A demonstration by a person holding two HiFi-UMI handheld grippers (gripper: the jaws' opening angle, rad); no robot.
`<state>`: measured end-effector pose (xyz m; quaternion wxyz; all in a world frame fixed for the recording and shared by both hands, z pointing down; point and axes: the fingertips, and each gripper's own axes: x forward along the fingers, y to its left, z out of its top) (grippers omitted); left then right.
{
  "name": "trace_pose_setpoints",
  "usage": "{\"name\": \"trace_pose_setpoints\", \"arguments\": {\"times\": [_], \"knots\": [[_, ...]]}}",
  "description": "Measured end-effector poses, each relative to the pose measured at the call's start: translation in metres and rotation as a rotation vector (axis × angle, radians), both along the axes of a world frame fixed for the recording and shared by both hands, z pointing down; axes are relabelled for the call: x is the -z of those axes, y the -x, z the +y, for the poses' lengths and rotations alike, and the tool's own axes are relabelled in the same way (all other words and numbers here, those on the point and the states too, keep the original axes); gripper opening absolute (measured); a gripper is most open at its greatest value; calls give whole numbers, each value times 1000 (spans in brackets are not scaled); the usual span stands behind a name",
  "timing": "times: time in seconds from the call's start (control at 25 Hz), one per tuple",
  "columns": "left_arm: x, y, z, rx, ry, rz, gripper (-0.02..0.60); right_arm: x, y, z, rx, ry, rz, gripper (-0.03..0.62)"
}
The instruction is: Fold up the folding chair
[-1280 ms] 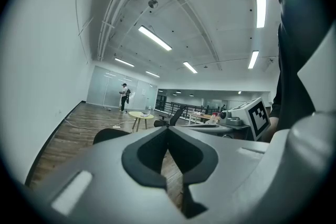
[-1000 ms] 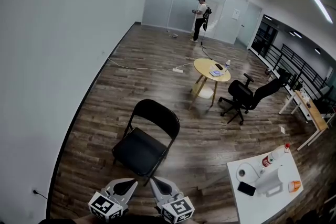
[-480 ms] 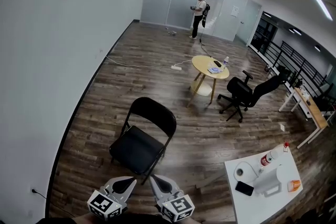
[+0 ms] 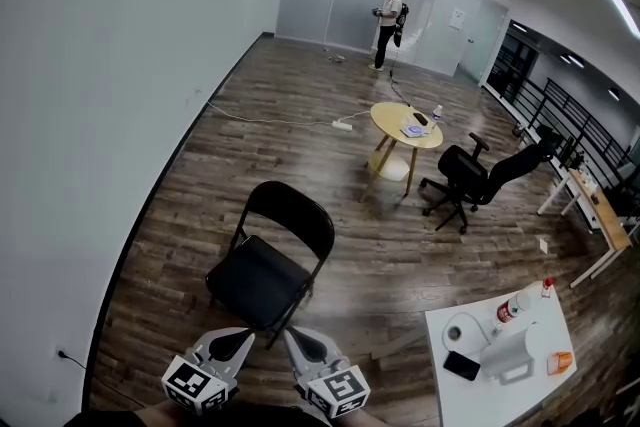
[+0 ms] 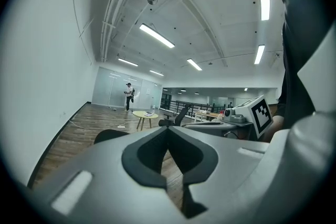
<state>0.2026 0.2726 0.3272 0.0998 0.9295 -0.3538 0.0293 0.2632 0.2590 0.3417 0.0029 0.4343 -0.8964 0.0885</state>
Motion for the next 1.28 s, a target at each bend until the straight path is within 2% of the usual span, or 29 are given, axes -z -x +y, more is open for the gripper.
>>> {"name": "trace_pose_setpoints", "arguments": {"times": [0.44,0.76,1.28], "knots": [[0,-6,-19,141,-7,-28,-2,9,-35,-14,48,-26,28,-3],[8,8,-51,201,-30,-47,-2,13,-56,-43,-4,-36,41,-3],[-12,54,-113,170,39,-23,26,7,-29,-105,-73,5,84,5]]}}
